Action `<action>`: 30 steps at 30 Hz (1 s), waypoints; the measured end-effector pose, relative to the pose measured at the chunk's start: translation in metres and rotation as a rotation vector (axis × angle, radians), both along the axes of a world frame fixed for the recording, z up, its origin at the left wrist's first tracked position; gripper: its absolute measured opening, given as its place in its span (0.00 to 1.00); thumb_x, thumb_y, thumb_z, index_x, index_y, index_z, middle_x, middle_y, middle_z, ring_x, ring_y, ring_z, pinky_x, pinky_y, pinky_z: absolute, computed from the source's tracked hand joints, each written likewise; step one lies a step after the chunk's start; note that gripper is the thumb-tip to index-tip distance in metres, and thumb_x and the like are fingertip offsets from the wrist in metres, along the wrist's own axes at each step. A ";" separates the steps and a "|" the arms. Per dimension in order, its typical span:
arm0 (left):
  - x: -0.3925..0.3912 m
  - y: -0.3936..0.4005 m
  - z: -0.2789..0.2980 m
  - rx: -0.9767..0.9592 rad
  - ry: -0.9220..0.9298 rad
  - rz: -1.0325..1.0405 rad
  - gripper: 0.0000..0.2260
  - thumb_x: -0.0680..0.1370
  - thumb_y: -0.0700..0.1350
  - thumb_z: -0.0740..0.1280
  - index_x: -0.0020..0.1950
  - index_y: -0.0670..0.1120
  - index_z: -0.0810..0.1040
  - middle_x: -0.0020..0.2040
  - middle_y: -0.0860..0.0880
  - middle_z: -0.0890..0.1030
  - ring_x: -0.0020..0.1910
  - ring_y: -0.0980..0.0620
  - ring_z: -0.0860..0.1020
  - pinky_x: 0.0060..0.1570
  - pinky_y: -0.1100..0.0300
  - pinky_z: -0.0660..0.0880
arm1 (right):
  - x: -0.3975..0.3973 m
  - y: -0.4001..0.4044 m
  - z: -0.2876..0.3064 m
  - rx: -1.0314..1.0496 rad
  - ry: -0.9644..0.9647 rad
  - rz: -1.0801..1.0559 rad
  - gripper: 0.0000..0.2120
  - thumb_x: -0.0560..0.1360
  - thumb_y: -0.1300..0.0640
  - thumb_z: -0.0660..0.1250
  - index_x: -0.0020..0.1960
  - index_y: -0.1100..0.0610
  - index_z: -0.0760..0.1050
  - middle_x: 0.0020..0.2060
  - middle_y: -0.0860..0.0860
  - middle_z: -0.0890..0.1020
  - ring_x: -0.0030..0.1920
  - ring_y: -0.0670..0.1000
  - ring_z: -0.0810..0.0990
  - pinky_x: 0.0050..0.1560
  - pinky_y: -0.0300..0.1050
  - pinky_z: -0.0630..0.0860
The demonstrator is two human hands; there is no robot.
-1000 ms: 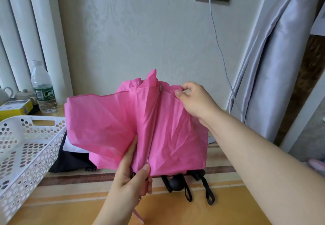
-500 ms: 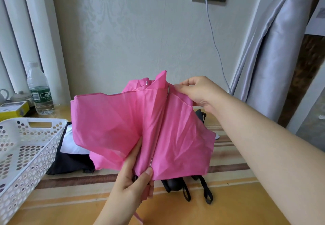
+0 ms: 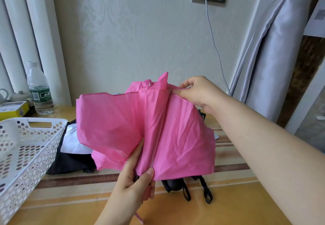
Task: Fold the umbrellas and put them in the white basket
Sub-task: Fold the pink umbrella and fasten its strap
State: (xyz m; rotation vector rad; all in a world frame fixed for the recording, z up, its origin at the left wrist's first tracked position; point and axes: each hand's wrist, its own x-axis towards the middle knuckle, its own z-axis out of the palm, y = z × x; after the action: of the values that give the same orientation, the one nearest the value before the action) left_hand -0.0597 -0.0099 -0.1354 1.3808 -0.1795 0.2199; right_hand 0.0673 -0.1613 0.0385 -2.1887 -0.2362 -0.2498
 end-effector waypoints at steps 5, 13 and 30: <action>0.001 0.000 -0.003 0.020 -0.004 -0.026 0.30 0.78 0.33 0.62 0.69 0.66 0.66 0.27 0.42 0.71 0.27 0.46 0.72 0.28 0.61 0.70 | 0.000 0.000 -0.001 0.051 -0.005 0.035 0.09 0.72 0.49 0.73 0.38 0.51 0.77 0.34 0.46 0.79 0.35 0.45 0.78 0.40 0.41 0.74; 0.000 0.001 -0.002 0.020 0.017 -0.096 0.29 0.79 0.35 0.62 0.68 0.67 0.65 0.30 0.41 0.70 0.29 0.45 0.71 0.30 0.59 0.72 | 0.000 0.002 -0.003 0.096 -0.021 0.054 0.07 0.68 0.53 0.78 0.43 0.51 0.81 0.37 0.46 0.80 0.37 0.44 0.80 0.41 0.38 0.77; 0.001 0.003 -0.006 0.075 0.039 -0.128 0.27 0.80 0.37 0.62 0.70 0.65 0.64 0.28 0.45 0.70 0.27 0.50 0.71 0.30 0.62 0.70 | 0.001 0.008 -0.015 0.156 0.013 -0.023 0.10 0.66 0.64 0.76 0.38 0.52 0.78 0.37 0.49 0.82 0.42 0.50 0.82 0.53 0.49 0.80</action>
State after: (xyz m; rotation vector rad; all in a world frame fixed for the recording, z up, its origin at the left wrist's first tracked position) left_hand -0.0588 -0.0074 -0.1413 1.4415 -0.2445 0.0804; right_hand 0.0681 -0.1535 0.0237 -2.0392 -0.1781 -0.2586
